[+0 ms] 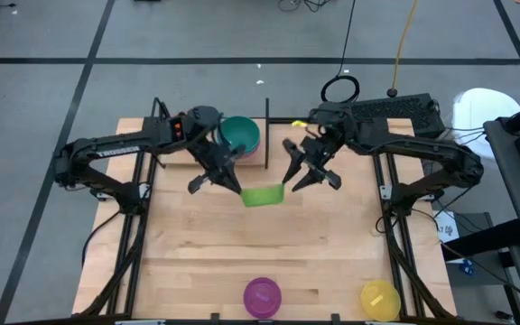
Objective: Place and stack bowls onto a shelf
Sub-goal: Stack the green bowl on the orange bowl on the shelf
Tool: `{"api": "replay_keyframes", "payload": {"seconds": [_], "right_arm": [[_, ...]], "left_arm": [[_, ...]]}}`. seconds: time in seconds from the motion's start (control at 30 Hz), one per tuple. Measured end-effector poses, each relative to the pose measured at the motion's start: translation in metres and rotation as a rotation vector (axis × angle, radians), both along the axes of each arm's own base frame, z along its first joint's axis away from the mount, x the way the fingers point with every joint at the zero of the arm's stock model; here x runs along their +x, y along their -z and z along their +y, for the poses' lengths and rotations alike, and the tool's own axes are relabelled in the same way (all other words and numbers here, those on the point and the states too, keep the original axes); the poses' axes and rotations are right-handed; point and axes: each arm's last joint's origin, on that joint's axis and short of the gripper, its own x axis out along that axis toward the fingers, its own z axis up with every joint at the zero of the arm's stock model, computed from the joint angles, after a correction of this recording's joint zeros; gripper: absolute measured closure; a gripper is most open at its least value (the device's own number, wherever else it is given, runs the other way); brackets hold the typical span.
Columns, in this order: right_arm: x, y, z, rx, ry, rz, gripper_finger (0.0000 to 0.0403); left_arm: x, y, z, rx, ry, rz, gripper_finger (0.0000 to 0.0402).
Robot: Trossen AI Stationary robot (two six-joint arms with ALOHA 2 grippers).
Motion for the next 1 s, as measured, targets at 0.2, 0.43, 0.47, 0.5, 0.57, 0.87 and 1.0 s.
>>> {"api": "replay_keyframes", "payload": {"seconds": [0.2, 0.43, 0.47, 0.5, 0.57, 0.87, 1.0], "right_arm": [[-0.023, -0.010, -0.010, -0.113, 0.153, -0.029, 0.0268], [-0.036, -0.015, -0.016, -0.161, 0.236, -0.032, 0.0268], [-0.038, -0.015, -0.017, -0.160, 0.240, -0.025, 0.0268], [-0.039, -0.016, -0.018, -0.163, 0.244, -0.027, 0.0268], [-0.041, -0.016, -0.019, -0.172, 0.249, -0.030, 0.0268], [-0.043, -0.016, -0.027, -0.178, 0.282, -0.031, 0.0268], [-0.045, -0.016, -0.030, -0.178, 0.294, -0.030, 0.0268]], "left_arm": [[-0.030, -0.016, 0.008, 0.089, -0.225, 0.030, 0.0402], [-0.071, -0.035, 0.008, 0.180, -0.436, 0.042, 0.0402], [-0.076, -0.037, 0.007, 0.197, -0.464, 0.045, 0.0402], [-0.082, -0.039, 0.006, 0.214, -0.495, 0.048, 0.0402], [-0.094, -0.041, 0.005, 0.254, -0.585, 0.086, 0.0402], [-0.132, -0.037, 0.001, 0.385, -0.902, 0.289, 0.0402], [-0.142, -0.029, 0.001, 0.419, -1.004, 0.430, 0.0402]]}}
